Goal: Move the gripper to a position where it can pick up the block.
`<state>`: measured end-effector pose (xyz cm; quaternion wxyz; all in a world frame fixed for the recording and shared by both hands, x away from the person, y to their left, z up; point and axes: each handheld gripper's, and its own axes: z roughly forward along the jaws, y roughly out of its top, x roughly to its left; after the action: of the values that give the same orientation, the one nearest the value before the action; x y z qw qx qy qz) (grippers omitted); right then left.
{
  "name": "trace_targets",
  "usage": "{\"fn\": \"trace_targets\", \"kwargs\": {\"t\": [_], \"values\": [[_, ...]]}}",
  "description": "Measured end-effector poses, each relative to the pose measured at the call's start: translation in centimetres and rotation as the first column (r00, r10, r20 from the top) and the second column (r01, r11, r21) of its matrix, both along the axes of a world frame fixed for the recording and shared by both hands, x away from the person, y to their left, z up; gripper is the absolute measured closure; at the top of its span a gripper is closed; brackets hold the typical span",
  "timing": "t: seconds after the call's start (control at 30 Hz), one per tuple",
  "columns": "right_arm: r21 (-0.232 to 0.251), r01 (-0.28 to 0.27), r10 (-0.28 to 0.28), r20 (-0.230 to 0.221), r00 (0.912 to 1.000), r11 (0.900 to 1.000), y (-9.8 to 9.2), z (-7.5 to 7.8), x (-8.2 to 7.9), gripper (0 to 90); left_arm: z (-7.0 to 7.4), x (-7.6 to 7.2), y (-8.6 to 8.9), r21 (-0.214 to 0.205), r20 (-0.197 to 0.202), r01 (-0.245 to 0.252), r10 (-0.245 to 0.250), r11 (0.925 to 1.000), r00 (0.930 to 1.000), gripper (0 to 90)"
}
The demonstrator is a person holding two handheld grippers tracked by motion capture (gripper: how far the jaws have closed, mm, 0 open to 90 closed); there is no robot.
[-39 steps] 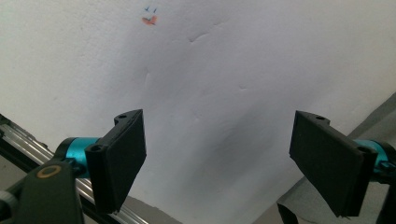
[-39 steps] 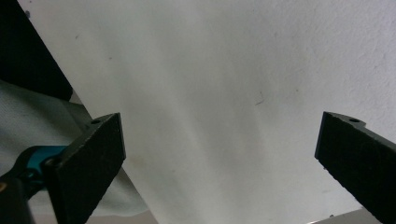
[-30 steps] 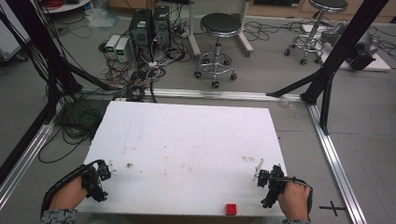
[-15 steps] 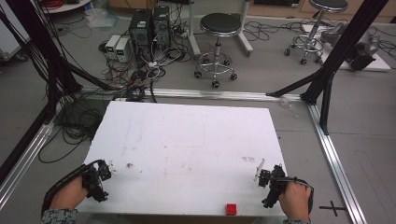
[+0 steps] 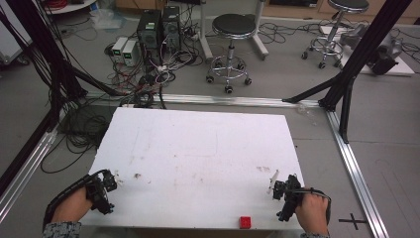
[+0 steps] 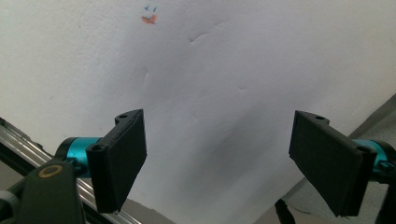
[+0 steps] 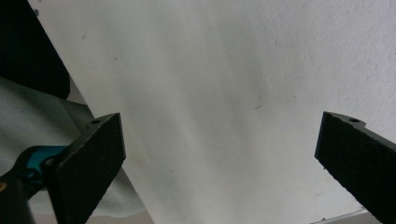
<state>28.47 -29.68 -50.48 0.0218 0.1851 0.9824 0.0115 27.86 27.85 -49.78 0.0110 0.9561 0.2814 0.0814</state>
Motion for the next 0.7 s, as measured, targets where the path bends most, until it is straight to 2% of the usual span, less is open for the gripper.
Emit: {"fn": "trace_targets", "kwargs": {"t": [0.17, 0.4, 0.53, 0.7], "values": [[0.006, -0.028, 0.028, 0.007, 0.9996, 0.9996, 0.4, 0.3, -0.2, 0.8, 0.1, 0.0, 0.0, -0.002, -0.001, -0.001, 0.001, 1.0000, 1.0000, 19.3], [0.011, -0.086, 0.086, -0.008, 0.9962, 0.9962, 1.3, 0.7, -0.7, 0.8, 0.2, -0.1, -0.1, -0.001, 0.003, -0.001, 0.001, 1.0000, 1.0000, 19.4], [0.007, -0.100, 0.100, -0.008, 0.9950, 0.9950, 1.8, 0.9, -1.0, 0.8, 0.3, -0.1, 0.0, -0.006, 0.006, 0.000, 0.000, 1.0000, 1.0000, 19.4], [0.020, -0.142, 0.142, 0.002, 0.9899, 0.9897, 2.6, 1.3, -1.7, 0.8, 0.4, -0.1, 0.0, -0.009, 0.008, -0.001, 0.001, 1.0000, 1.0000, 19.5]]}}
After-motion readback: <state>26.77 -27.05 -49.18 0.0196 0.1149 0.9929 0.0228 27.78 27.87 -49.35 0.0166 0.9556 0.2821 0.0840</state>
